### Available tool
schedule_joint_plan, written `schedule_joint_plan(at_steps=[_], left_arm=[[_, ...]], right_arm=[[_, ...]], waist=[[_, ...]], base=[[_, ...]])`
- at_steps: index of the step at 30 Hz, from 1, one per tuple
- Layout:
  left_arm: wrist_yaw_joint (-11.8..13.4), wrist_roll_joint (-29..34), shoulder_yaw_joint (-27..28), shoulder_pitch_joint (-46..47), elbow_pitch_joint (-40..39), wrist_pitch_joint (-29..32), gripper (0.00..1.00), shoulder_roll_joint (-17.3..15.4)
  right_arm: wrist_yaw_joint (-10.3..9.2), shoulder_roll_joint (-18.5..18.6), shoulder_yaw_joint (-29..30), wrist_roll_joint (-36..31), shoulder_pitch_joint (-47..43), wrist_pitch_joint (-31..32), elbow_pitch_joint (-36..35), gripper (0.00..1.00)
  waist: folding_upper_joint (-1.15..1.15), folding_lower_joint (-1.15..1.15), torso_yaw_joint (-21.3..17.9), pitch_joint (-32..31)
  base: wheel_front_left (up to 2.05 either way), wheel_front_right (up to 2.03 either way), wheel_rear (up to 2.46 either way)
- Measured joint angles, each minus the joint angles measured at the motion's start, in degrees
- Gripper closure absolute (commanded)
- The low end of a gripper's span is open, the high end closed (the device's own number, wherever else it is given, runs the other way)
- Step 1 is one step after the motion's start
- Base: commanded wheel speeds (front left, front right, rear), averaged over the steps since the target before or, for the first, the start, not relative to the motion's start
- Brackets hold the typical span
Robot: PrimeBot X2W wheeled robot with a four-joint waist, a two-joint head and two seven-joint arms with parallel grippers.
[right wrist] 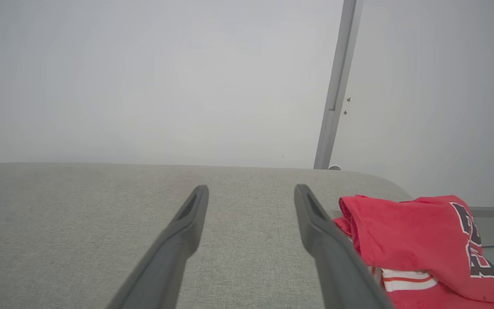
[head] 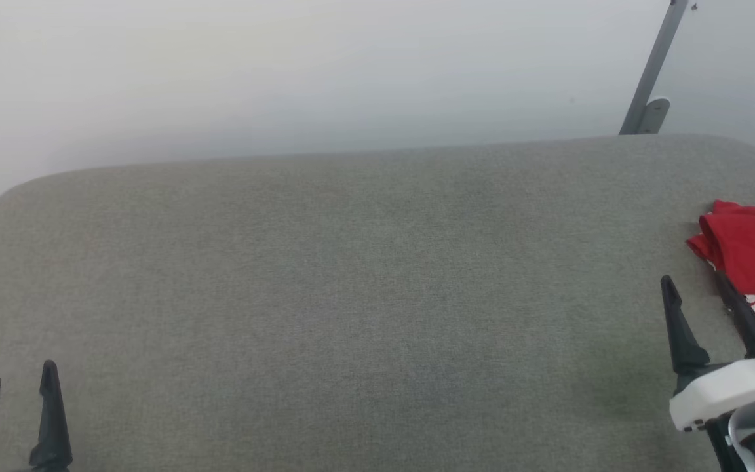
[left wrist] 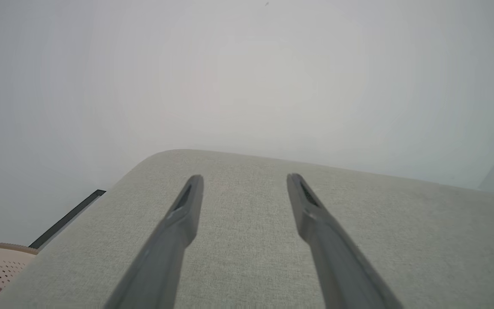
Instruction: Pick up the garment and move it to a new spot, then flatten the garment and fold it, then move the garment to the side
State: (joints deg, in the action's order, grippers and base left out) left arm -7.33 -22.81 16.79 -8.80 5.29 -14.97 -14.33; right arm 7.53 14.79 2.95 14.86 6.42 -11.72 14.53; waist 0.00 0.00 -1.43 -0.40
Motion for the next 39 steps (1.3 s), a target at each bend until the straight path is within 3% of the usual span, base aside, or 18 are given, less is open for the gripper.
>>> schedule_joint_plan(at_steps=[14, 37, 38, 39], left_arm=[[0.0, -1.4, -0.9, -1.0, 0.0, 0.0, 0.00, -1.1], [0.0, -2.0, -3.2, -1.3, -0.9, 0.0, 0.00, -2.4], [0.0, -2.0, -3.2, -1.3, -1.0, 0.0, 1.00, -2.3], [0.0, -2.0, -3.3, -1.3, -0.6, 0.0, 1.00, -2.0]], right_arm=[[0.00, -3.5, 2.3, -1.8, -4.2, 1.7, -6.6, 0.00], [0.00, -4.9, 2.3, -2.0, -5.0, 2.4, -8.0, 0.00], [0.00, -5.0, 2.3, -2.0, -5.0, 2.5, -8.0, 1.00], [0.01, -5.2, 2.4, -2.0, -5.1, 2.5, -7.6, 1.00]], waist=[[0.00, 0.00, 0.6, -0.3], [0.00, 0.00, 0.8, -0.2], [0.00, 0.00, 0.8, -0.2], [0.00, 0.00, 0.8, -0.2]], base=[[0.00, 0.00, 0.00], [0.00, 0.00, 0.00], [0.00, 0.00, 0.00], [0.00, 0.00, 0.00]])
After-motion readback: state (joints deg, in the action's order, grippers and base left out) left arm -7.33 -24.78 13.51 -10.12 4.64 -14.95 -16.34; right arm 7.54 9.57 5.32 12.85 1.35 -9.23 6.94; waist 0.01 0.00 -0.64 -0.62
